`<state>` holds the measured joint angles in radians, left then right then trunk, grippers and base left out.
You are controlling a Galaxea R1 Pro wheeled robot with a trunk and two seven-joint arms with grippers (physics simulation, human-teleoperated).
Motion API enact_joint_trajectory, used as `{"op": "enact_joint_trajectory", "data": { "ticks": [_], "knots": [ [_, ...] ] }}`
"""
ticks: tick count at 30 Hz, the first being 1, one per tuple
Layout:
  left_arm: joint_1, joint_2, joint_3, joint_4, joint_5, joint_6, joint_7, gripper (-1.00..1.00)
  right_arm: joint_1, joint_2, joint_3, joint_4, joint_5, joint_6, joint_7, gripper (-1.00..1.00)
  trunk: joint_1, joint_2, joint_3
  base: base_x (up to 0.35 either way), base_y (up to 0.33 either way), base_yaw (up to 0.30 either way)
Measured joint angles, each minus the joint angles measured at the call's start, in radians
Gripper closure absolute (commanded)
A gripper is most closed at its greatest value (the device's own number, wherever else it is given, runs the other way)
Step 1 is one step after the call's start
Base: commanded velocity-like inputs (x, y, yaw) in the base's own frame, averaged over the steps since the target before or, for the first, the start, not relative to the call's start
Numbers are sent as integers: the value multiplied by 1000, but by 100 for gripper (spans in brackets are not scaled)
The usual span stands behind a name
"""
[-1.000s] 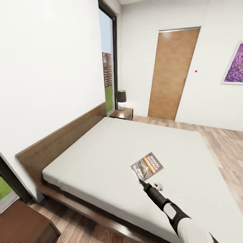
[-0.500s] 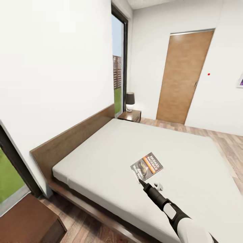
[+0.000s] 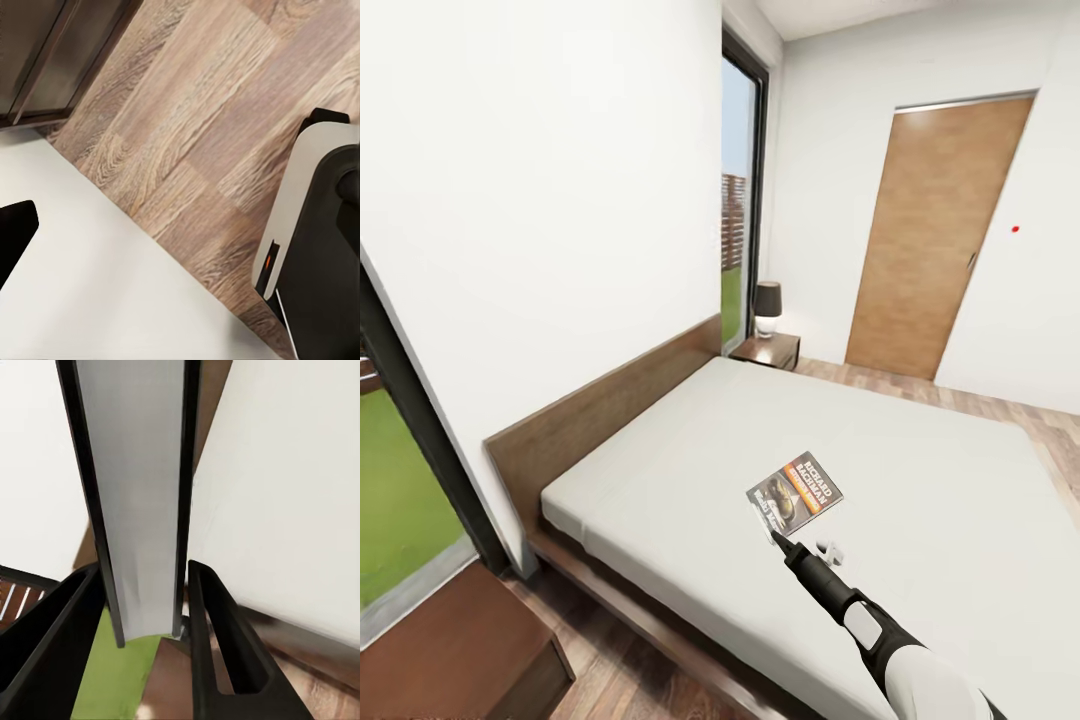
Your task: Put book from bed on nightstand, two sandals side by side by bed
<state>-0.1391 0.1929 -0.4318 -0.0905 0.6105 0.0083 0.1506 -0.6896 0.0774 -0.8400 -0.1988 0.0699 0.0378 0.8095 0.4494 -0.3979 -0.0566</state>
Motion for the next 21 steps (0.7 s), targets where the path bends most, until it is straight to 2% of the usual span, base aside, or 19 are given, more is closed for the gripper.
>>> {"op": "enact_joint_trajectory", "data": {
  "ticks": [21],
  "knots": [
    [0, 0, 0, 0, 0, 0, 0, -100, 0, 0, 0, 0, 1, 0, 0, 100, 0, 0, 29, 0, 0, 150]
  ]
}}
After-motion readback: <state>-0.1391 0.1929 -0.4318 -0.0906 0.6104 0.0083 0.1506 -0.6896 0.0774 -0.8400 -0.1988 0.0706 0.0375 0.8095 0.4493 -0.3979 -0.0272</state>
